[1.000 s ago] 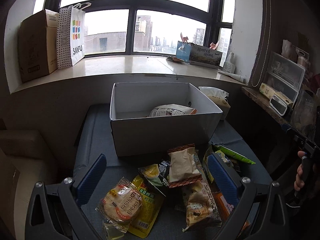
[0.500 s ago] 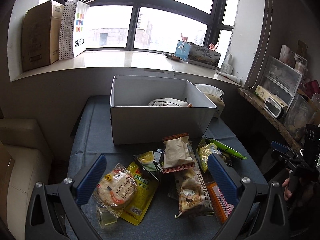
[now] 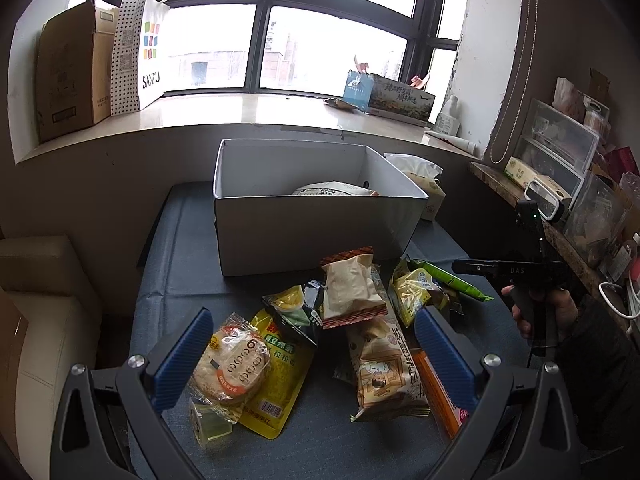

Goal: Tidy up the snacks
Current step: 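Grasp the green wafer pack with the right gripper while the left gripper reaches the flatbread pack, then lift the round flatbread pack with the left gripper while the right carries the wafer pack to the box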

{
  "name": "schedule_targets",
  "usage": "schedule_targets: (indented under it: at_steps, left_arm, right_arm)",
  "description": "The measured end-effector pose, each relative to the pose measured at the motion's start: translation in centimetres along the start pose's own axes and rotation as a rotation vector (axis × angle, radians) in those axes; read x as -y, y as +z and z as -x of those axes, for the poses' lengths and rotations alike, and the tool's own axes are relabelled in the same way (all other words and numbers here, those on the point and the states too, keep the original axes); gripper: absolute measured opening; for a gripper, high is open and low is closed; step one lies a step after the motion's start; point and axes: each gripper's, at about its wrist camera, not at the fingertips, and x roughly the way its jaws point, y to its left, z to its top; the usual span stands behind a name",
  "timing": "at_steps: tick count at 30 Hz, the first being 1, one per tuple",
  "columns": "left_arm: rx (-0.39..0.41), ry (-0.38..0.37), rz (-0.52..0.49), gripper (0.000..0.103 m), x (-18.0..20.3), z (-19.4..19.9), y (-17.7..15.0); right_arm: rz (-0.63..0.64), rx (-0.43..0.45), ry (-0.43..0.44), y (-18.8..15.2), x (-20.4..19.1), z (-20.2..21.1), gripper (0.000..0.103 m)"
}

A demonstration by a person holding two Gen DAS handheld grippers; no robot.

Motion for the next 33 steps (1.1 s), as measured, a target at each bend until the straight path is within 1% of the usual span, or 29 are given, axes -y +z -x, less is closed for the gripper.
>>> schedule_targets:
  at_steps: [2, 3, 6, 7, 8, 9, 10, 12, 13, 16, 18, 20, 21, 23, 25, 27, 28, 32, 33]
  left_arm:
    - [-0.004, -0.001, -0.002, 0.103, -0.1, 0.0, -0.1]
    - [-0.007, -0.003, -0.001, 0.103, -0.2, -0.1, -0.2]
    - [-0.016, -0.003, 0.004, 0.103, -0.6, -0.3, -0.4]
    - [-0.019, -0.006, 0.005, 0.103, -0.8, -0.3, -0.5]
    - [-0.020, -0.007, 0.004, 0.103, -1.0, -0.4, -0.6]
    - [-0.022, -0.008, -0.001, 0.103, -1.1, -0.4, -0.7]
    - [-0.025, -0.006, -0.007, 0.103, -1.3, -0.5, -0.8]
    - [-0.032, 0.006, -0.013, 0.103, -1.8, -0.8, -1.0]
    - [-0.040, 0.009, -0.013, 0.103, -2.1, -1.0, -1.1]
    - [-0.062, 0.008, -0.011, 0.103, -3.0, -1.8, -1.6]
    - [-0.090, 0.016, -0.040, 0.103, -3.5, -2.9, -2.0]
    - [-0.136, 0.034, -0.077, 0.103, -4.0, -4.4, -2.6]
    - [-0.155, 0.027, -0.095, 0.103, -4.3, -5.1, -2.9]
    - [-0.209, 0.005, -0.123, 0.103, -5.1, -6.7, -3.4]
    - [-0.231, -0.006, -0.147, 0.103, -5.7, -7.7, -3.5]
    - [-0.263, -0.019, -0.159, 0.103, -6.2, -8.8, -3.4]
    - [-0.266, -0.025, -0.169, 0.103, -6.3, -9.1, -3.3]
    - [-0.319, -0.101, -0.179, 0.103, -7.1, -10.7, -3.1]
    - [-0.331, -0.107, -0.170, 0.103, -7.5, -11.2, -3.1]
  right_arm:
    - [0.013, -0.034, 0.031, 0.5, 0.1, -1.3, 0.103]
    - [0.020, -0.052, 0.030, 0.6, 0.0, -1.9, 0.103]
    - [0.059, -0.121, -0.006, 0.4, -0.5, -3.7, 0.103]
    - [0.068, -0.130, -0.015, 0.2, -0.6, -4.1, 0.103]
    - [0.073, -0.108, -0.012, 0.1, -0.6, -3.9, 0.098]
    - [0.059, -0.103, -0.012, 0.0, -0.4, -3.8, 0.084]
    - [0.044, -0.100, -0.013, 0.0, -0.2, -3.5, 0.068]
    - [0.013, -0.084, 0.018, -0.1, 0.1, -2.9, 0.068]
    - [0.017, -0.074, 0.035, -0.3, 0.0, -2.5, 0.068]
    - [0.046, -0.044, 0.028, -0.8, -0.9, -1.2, 0.068]
    - [0.032, 0.000, 0.035, -1.1, -1.4, 0.5, 0.068]
    - [0.034, 0.056, 0.030, -1.5, -2.3, 2.4, 0.068]
    - [0.037, 0.082, 0.028, -1.8, -2.9, 3.5, 0.068]
    - [0.044, 0.124, 0.053, -2.5, -4.1, 5.4, 0.068]
    - [0.059, 0.153, 0.064, -3.3, -5.3, 6.9, 0.068]
    - [0.059, 0.169, 0.081, -4.1, -6.0, 8.1, 0.068]
    - [0.059, 0.177, 0.086, -4.5, -6.4, 8.5, 0.068]
    - [0.054, 0.191, 0.104, -5.7, -7.2, 9.6, 0.068]
    - [0.053, 0.189, 0.107, -6.0, -7.2, 9.8, 0.068]
